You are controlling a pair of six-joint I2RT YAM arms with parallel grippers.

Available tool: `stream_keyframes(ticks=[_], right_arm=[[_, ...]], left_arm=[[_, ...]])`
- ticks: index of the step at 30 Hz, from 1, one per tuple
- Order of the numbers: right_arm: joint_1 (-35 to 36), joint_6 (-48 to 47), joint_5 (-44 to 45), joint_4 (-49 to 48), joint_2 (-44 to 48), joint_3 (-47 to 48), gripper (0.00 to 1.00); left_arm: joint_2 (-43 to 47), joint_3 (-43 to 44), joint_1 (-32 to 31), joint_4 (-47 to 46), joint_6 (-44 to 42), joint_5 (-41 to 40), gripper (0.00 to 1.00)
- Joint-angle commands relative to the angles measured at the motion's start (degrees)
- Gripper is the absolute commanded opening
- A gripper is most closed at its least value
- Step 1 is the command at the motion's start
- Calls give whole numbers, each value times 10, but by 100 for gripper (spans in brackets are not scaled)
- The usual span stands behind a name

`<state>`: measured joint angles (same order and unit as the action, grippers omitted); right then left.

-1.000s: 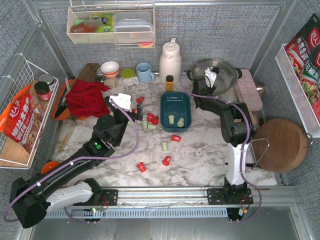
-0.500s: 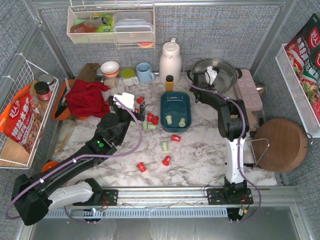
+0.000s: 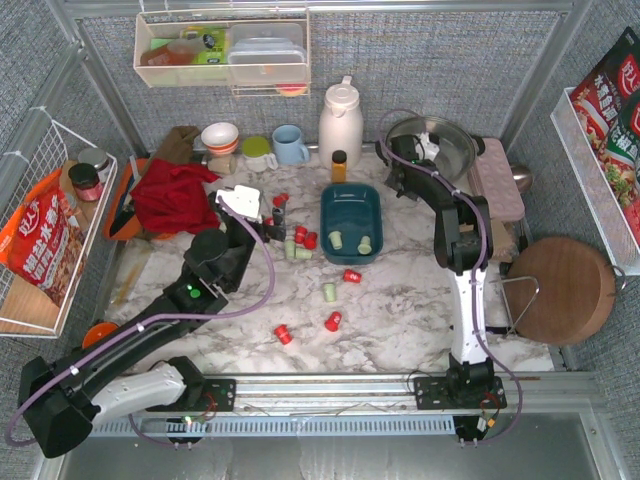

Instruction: Mix the coffee capsules in the storage basket

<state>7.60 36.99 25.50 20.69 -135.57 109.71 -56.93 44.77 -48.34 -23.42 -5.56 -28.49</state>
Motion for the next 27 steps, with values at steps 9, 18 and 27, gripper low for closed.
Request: stream_keyframes(ticks=[9, 18, 27], right_arm=[[-8, -21, 7, -20, 31, -46, 47], [6, -83, 2, -58, 93, -115, 42], [-12, -99, -78, -201, 142, -214, 66]], left_arm=[[17, 6, 0, -9, 5, 4, 99], [16, 4, 0, -9, 6, 3, 99], [14, 5, 0, -9, 8, 4, 99]])
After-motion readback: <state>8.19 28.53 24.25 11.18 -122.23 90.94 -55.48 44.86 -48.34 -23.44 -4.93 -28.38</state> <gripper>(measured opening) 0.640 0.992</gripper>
